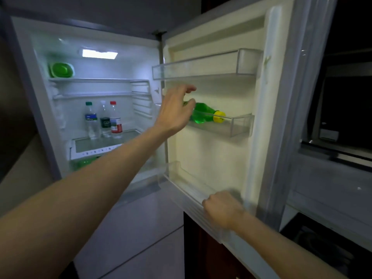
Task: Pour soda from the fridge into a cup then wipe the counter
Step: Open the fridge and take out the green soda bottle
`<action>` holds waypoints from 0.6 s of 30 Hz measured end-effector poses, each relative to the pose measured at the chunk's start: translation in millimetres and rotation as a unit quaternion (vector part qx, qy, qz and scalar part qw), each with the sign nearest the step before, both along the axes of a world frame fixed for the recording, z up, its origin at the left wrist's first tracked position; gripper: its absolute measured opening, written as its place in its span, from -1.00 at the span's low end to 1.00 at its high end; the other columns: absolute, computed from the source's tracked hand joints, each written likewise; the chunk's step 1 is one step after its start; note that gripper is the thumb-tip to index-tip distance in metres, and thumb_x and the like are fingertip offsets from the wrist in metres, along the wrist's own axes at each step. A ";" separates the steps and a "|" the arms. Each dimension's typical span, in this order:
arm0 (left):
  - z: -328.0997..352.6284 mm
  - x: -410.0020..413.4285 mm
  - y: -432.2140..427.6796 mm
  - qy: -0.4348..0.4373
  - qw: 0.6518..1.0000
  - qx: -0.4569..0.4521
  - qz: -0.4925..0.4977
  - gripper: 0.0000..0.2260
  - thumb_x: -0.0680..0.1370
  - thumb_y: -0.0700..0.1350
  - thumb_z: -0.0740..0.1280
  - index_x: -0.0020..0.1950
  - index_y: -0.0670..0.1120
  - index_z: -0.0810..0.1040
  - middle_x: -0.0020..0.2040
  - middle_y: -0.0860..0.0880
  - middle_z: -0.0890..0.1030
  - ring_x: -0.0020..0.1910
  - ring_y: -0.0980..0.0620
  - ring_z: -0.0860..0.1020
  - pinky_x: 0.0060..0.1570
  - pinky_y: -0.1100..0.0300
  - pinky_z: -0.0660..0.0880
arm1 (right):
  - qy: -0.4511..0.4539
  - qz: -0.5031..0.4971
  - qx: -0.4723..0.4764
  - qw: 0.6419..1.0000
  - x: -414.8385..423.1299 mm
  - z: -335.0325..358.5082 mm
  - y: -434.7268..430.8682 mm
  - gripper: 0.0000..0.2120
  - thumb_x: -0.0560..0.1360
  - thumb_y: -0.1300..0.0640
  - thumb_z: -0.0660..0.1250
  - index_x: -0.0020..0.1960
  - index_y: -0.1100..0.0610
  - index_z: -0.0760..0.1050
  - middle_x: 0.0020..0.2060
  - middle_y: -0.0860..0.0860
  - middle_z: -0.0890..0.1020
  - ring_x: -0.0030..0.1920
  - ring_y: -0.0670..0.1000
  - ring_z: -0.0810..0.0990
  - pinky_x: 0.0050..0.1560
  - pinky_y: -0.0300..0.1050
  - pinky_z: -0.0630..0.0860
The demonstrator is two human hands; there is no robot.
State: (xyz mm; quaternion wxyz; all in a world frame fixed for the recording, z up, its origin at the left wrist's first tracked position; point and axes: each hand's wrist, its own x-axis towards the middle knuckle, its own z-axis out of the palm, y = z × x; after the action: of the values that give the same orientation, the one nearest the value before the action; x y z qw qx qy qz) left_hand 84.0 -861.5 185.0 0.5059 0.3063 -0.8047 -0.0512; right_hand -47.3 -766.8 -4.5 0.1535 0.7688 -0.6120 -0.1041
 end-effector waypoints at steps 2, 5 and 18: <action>18.2 -15.9 1.3 -0.090 0.994 0.049 -0.040 -0.66 0.56 -0.17 0.28 0.34 -0.08 0.52 0.31 -0.05 0.55 0.31 0.01 0.47 0.28 0.23 0.34 | -0.039 -0.014 0.004 0.999 -9.2 6.2 -1.9 -0.74 0.56 0.14 0.15 -0.29 0.17 0.38 -0.18 0.17 0.61 -0.32 0.13 0.51 -0.35 -0.11 0.23; 30.9 -35.5 1.8 -0.192 0.972 0.125 -0.056 -0.62 0.54 -0.20 0.29 0.36 -0.03 0.52 0.34 -0.04 0.53 0.31 0.01 0.48 0.20 0.31 0.34 | -0.112 -0.029 -0.019 0.993 -18.9 24.9 -6.1 -0.71 0.56 0.08 0.13 -0.04 0.23 0.57 -0.09 0.18 0.64 -0.14 0.20 0.61 -0.27 -0.11 0.33; 42.1 -66.6 -18.7 -0.500 0.864 0.055 0.008 -0.49 0.49 -0.32 0.13 0.39 0.04 0.41 0.35 -0.14 0.27 0.36 -0.20 0.25 0.40 -0.10 0.24 | -0.168 0.075 -0.221 0.958 -14.4 125.4 16.5 -0.70 0.57 0.07 0.11 0.15 0.08 0.55 0.04 0.05 0.65 -0.03 0.16 0.62 -0.09 0.03 0.54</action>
State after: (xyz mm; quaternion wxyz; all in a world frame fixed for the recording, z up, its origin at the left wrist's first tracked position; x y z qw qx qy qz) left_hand 17.4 -880.3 227.1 0.0184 0.3246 -0.9432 0.0681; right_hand -61.7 -750.2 120.9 0.2217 0.7660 -0.5772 0.1758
